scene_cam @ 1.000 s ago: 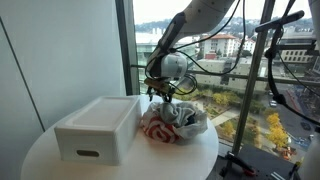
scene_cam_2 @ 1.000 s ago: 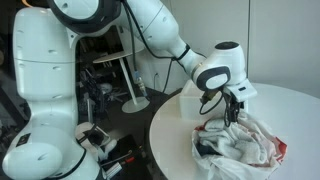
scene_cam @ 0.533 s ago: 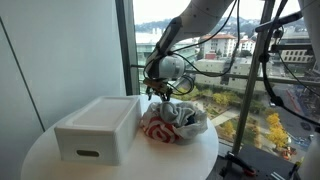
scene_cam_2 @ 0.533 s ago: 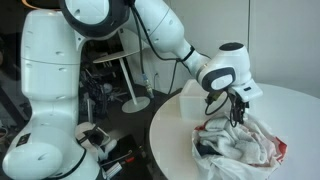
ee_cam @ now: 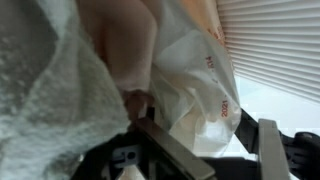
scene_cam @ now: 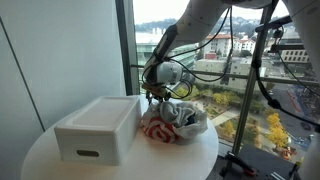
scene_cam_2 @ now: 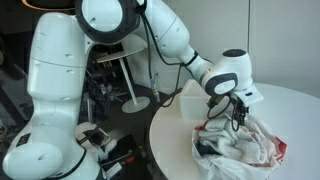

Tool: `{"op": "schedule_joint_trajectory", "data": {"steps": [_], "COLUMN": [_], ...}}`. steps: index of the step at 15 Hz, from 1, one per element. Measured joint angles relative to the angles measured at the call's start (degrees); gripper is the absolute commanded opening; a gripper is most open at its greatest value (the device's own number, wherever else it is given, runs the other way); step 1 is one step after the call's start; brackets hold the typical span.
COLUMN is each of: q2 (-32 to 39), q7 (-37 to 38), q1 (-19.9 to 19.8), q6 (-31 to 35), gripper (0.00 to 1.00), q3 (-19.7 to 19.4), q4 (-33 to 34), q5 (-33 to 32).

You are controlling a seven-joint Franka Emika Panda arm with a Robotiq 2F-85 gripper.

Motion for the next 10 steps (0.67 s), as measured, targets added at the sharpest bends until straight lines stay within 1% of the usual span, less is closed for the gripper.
{"op": "schedule_joint_trajectory", "data": {"steps": [2,4,6,7,10], "q2": [0.1,0.0,0.0,0.0,0.0], "q7": [0.0,0.0,0.0,0.0,0.0], "q1": [0.1,0.3,0.4,0.4,0.4], "q6": [0.0,0.0,-0.2,-0.5,-1.6], "gripper": [0.33,0.2,0.04,0.01,0.0], "q3": [0.1,0.1,0.2,0.3,0.5], "q4": [0.4,0.7,0.9,1.0,1.2], "q5": [0.0,0.0,0.0,0.1,0.3]}}
